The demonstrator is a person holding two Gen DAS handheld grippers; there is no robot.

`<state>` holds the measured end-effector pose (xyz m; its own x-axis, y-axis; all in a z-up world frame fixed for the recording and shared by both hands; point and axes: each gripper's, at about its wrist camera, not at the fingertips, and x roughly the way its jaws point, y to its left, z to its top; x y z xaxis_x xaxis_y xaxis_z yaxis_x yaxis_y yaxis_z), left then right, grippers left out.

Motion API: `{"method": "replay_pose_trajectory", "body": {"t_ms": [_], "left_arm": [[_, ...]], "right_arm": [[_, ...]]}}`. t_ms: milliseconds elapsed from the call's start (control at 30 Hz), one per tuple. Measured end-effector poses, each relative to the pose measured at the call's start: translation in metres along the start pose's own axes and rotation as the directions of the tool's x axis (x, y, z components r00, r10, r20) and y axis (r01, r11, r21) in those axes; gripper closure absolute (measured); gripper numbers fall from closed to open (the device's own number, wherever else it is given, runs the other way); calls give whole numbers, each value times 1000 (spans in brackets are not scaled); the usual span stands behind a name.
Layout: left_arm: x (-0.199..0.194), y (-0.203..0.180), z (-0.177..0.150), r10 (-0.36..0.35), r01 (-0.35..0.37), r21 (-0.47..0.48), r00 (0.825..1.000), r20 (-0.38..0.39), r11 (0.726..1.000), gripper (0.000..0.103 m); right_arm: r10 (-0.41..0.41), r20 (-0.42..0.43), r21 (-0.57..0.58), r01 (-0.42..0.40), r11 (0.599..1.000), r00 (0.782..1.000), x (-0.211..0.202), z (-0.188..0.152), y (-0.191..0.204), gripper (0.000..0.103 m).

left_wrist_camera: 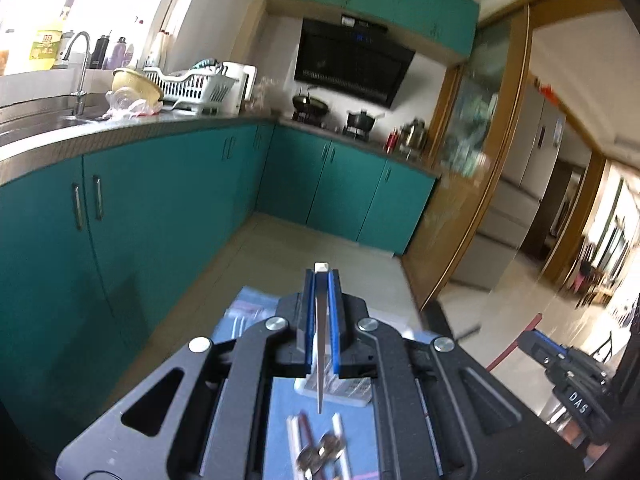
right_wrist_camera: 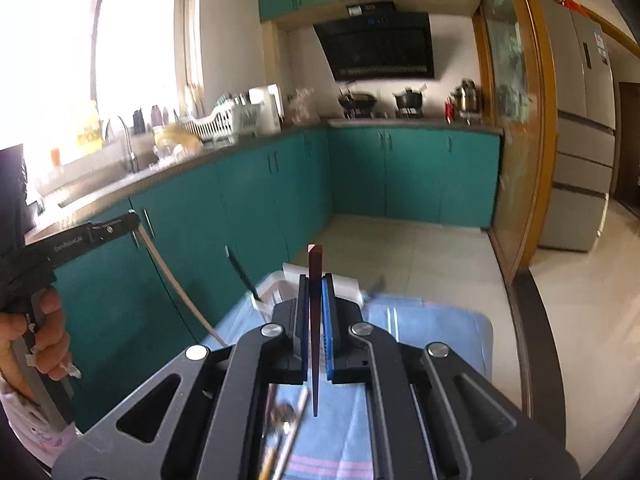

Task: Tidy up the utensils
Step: 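Carry both chopsticks over the white holder and open both grippers to drop them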

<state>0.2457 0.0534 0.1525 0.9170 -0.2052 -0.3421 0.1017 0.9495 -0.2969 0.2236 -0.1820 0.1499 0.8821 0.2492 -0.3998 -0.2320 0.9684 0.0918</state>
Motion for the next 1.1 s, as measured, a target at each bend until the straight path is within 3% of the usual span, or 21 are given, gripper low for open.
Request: {"method": "replay_pose_trajectory", "body": {"t_ms": [167, 233, 400, 700, 833, 933, 1000, 1100], "left_arm": [[7, -5, 35, -26, 31, -68, 996, 84, 997, 97], [16, -5, 45, -6, 20, -108, 991, 135, 994, 97], [57, -5, 47, 55, -41, -126, 992, 114, 991, 97], [107, 6, -1, 98, -96, -101, 995, 21, 990, 97], [100, 11, -17, 104, -103, -87, 994, 17, 991, 96], [86, 10, -25, 112, -110, -67, 993, 33, 992, 96], [76, 12, -31, 114, -112, -65, 993, 37, 992, 88], [62, 18, -44, 118, -116, -47, 993, 27, 992, 85]], "right_arm": [[-21, 128, -10, 23, 1000, 992, 4, 50, 8, 96], [-47, 174, -16, 51, 999, 984, 5, 61, 12, 96], [-122, 194, -27, 129, 991, 973, 37, 70, 19, 96], [-133, 98, 46, 129, 991, 986, 81, 25, -10, 96], [-141, 79, 79, 134, 988, 987, 72, 9, -20, 95], [-147, 97, 81, 140, 987, 984, 58, -1, -21, 84], [-151, 109, 75, 143, 987, 983, 46, -8, -21, 79], [-138, 113, 87, 128, 988, 984, 20, -25, -22, 78]]}}
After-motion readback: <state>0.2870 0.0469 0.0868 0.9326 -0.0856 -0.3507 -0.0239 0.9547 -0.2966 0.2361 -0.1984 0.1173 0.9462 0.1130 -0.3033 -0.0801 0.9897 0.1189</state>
